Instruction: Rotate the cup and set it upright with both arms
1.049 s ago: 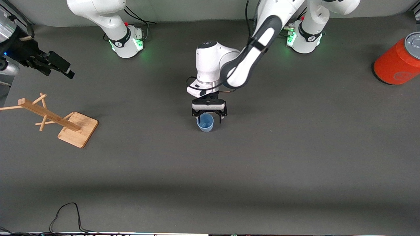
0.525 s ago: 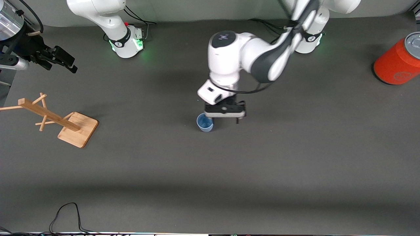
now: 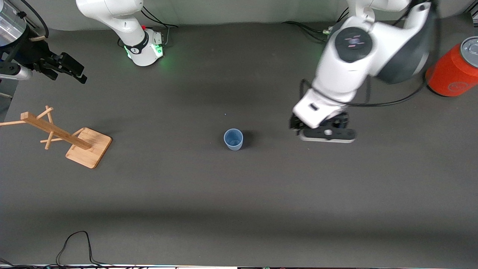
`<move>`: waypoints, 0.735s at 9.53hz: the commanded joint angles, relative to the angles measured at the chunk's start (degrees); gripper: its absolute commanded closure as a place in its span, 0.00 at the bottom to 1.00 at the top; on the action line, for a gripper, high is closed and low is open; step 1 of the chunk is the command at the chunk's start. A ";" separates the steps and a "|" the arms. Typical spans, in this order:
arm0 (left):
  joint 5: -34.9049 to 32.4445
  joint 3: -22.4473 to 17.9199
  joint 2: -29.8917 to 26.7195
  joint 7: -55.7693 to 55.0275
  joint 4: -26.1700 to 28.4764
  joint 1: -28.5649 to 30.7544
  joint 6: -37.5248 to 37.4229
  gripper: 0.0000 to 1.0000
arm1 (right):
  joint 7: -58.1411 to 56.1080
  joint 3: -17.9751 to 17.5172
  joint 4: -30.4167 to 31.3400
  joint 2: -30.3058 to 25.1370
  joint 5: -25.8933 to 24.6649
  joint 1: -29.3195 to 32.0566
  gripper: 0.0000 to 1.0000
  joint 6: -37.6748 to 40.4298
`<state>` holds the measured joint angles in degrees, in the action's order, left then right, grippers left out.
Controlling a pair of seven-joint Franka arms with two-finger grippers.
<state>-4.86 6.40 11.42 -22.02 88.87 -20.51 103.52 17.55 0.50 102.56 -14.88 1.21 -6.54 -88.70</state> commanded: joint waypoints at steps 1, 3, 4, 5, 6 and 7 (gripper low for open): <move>1.69 -2.42 -4.72 7.48 3.14 1.96 -3.58 0.00 | 0.55 -0.68 -0.52 0.03 -0.42 0.48 0.00 0.81; 6.07 -6.47 -8.85 16.01 6.83 5.46 -5.25 0.00 | 0.73 -0.59 -0.70 0.11 -0.25 1.00 0.00 1.60; 6.09 -6.31 -10.70 19.70 8.24 9.40 -5.78 0.00 | 0.65 -0.68 -1.57 0.20 -0.25 1.27 0.00 2.12; 6.09 -6.22 -11.33 22.78 8.25 12.92 -7.88 0.00 | 0.56 -0.68 -2.36 0.72 -0.16 1.27 0.00 2.91; 6.09 -6.05 -12.12 25.16 8.16 16.26 -8.86 0.00 | 0.47 -0.68 -2.71 1.08 -0.16 1.27 0.00 3.18; 6.00 -5.17 -12.65 26.23 8.08 19.86 -10.08 0.00 | 0.47 -0.68 -2.80 1.69 -0.16 1.36 0.00 3.18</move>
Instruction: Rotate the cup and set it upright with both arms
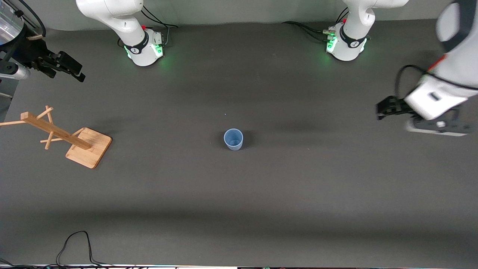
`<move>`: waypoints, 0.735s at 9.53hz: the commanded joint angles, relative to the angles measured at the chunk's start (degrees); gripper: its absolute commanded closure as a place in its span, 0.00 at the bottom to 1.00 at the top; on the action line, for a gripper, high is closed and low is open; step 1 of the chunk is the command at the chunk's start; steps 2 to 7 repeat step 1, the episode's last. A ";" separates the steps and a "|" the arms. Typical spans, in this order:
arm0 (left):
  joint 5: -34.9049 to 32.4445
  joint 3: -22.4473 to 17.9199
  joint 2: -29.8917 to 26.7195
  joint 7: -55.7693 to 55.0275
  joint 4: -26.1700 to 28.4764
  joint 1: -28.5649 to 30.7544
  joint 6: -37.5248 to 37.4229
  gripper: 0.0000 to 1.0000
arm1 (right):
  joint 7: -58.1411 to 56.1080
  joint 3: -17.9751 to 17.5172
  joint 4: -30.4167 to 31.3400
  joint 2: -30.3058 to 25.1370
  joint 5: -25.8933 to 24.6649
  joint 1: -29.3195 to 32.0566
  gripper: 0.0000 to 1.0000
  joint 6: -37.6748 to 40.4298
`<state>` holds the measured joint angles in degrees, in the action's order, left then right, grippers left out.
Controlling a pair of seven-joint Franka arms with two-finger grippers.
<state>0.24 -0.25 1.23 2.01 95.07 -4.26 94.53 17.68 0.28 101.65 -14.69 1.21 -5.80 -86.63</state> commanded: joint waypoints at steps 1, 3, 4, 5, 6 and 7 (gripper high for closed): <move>0.64 3.48 -2.98 2.21 1.79 7.82 -2.15 0.00 | 0.33 -0.37 -1.81 1.59 -0.07 0.62 0.00 1.11; 0.64 3.48 -2.98 2.21 1.79 7.82 -2.15 0.00 | 0.33 -0.37 -1.81 1.59 -0.07 0.62 0.00 1.11; 0.64 3.48 -2.98 2.21 1.79 7.82 -2.15 0.00 | 0.33 -0.37 -1.81 1.59 -0.07 0.62 0.00 1.11; 0.64 3.48 -2.98 2.21 1.79 7.82 -2.15 0.00 | 0.33 -0.37 -1.81 1.59 -0.07 0.62 0.00 1.11; 0.64 3.48 -2.98 2.21 1.79 7.82 -2.15 0.00 | 0.33 -0.37 -1.81 1.59 -0.07 0.62 0.00 1.11; 0.64 3.48 -2.98 2.21 1.79 7.82 -2.15 0.00 | 0.33 -0.37 -1.81 1.59 -0.07 0.62 0.00 1.11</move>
